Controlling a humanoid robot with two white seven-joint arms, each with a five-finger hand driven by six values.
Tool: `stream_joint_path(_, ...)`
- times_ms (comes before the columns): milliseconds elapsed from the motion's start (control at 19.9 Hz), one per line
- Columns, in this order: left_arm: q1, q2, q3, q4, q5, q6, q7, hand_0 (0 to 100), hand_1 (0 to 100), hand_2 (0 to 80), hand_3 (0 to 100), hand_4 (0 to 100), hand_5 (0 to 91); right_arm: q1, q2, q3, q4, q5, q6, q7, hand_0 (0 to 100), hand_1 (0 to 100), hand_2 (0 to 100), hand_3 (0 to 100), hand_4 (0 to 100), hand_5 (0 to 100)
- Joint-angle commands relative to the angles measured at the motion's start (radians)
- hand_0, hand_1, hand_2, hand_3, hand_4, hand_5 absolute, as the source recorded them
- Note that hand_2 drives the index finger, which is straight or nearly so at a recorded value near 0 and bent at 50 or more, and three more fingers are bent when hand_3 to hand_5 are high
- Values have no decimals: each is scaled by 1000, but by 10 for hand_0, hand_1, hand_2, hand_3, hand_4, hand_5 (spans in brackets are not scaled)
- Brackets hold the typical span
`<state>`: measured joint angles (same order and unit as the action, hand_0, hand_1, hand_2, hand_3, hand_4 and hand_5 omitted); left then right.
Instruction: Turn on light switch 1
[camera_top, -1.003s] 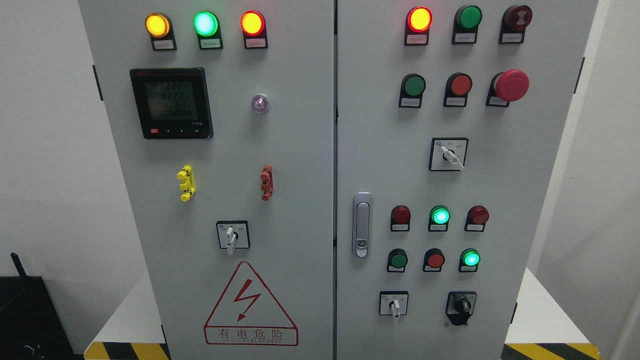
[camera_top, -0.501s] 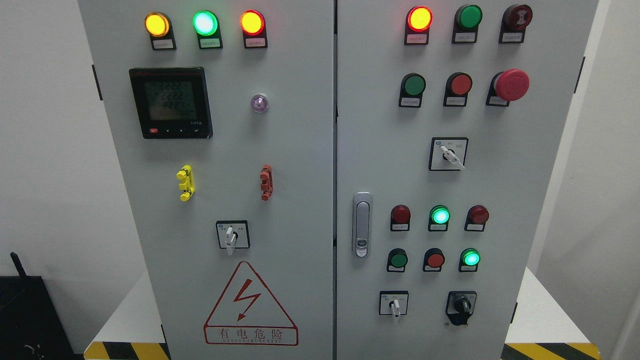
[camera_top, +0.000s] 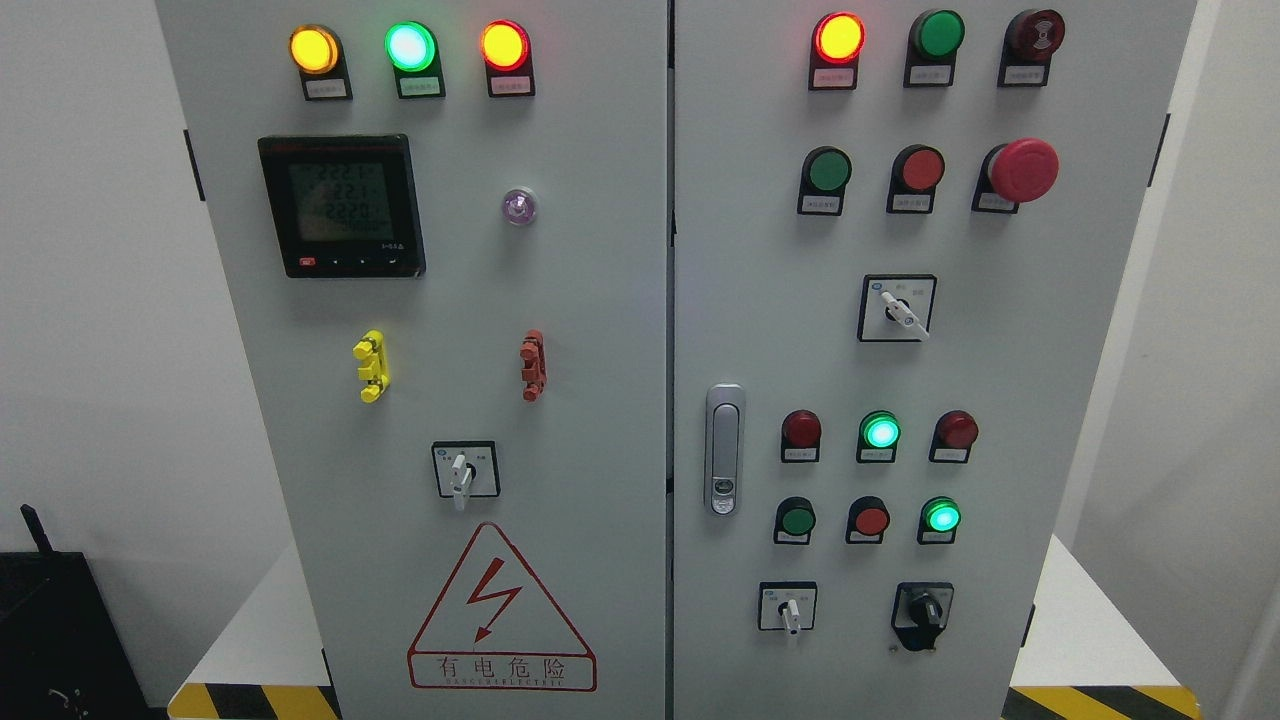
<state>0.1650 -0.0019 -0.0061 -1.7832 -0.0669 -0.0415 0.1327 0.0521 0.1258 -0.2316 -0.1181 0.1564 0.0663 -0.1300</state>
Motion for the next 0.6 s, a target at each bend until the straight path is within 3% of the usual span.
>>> stream_joint_path(0,-54,-1,31,-202,1,15,27,153,574,442,854,898,834,0,0,0,0,0,0,0,308,0,0,0,0,0)
stream_joint_path(401,-150,-12,18,-255,4,141,30,90,594,466,878,929,850,0,0,0,0,0,0,0,308,0,0,0,0,0)
stream_joint_path(552,-188,-15,0,-255,2,172,67,70,618,468,879,931,852,0,0,0,0,0,0,0,307,0,0,0,0,0)
